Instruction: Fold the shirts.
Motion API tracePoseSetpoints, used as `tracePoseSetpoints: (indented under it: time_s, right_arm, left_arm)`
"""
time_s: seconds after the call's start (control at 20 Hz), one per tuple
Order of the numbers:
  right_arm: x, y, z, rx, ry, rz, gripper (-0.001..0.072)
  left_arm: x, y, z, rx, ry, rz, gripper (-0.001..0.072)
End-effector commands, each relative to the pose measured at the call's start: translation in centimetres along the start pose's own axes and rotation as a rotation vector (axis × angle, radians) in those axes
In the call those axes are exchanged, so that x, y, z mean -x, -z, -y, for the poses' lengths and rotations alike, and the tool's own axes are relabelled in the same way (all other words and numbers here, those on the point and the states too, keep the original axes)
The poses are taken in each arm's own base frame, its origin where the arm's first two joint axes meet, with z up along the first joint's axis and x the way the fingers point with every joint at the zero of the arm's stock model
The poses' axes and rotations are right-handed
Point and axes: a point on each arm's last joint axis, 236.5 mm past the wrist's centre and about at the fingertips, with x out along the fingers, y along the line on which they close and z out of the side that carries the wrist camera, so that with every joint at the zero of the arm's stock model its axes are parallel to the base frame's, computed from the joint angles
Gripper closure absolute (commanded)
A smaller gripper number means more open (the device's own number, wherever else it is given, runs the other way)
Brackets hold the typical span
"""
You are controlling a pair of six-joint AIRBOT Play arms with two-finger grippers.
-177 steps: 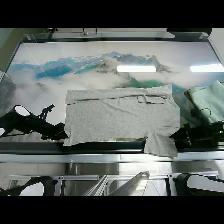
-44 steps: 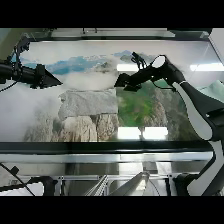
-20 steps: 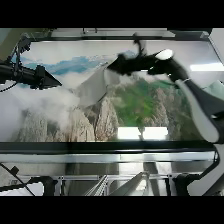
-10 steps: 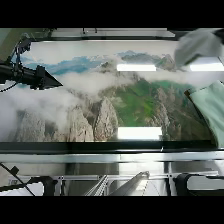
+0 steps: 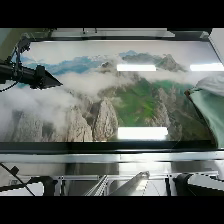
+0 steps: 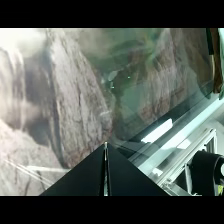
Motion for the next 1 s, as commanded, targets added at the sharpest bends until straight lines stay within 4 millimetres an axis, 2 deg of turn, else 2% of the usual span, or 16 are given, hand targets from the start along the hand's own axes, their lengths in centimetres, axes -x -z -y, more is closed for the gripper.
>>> tracePoseSetpoints:
  time_s: [0.0,0.15,0.25,0.45,0.55,0.7,0.75,0.95]
  right_arm:
    - [0.5,0.2,1.5,-0.029,0.044,-0.007,0.07]
    - [0.5,0.3,1.6,-0.03,0.045,-0.012,0.0699]
    - [0.4,1.2,1.8,-0.027,0.057,-0.048,0.0699]
    - [-1.4,5.1,3.6,-0.031,0.125,-0.202,0.07]
    - [-2.6,6.2,5.2,-0.045,0.166,-0.215,0.0701]
    - [-4.1,7.4,9.6,-0.065,0.31,-0.188,0.07]
    - [-4.9,7.8,10.4,-0.07,0.332,-0.188,0.0698]
    - [-7.8,8.8,11.6,-0.073,0.349,-0.233,0.0687]
  left_arm:
    - [0.0,-0.1,0.0,0.0,-0.001,0.003,0.0696]
    - [0.0,-0.1,0.0,0.0,-0.001,0.003,0.0696]
    - [0.0,-0.1,0.0,0.0,-0.001,0.003,0.0696]
    - [0.0,-0.1,0.0,-0.001,-0.001,0.002,0.0696]
    - [0.0,0.0,0.0,-0.001,0.0,0.0,0.0696]
    - [0.0,0.0,0.1,-0.001,0.001,-0.002,0.0696]
    - [0.0,0.0,0.0,-0.001,0.001,-0.002,0.0696]
    - [0.0,0.0,0.1,-0.001,0.001,-0.001,0.0696]
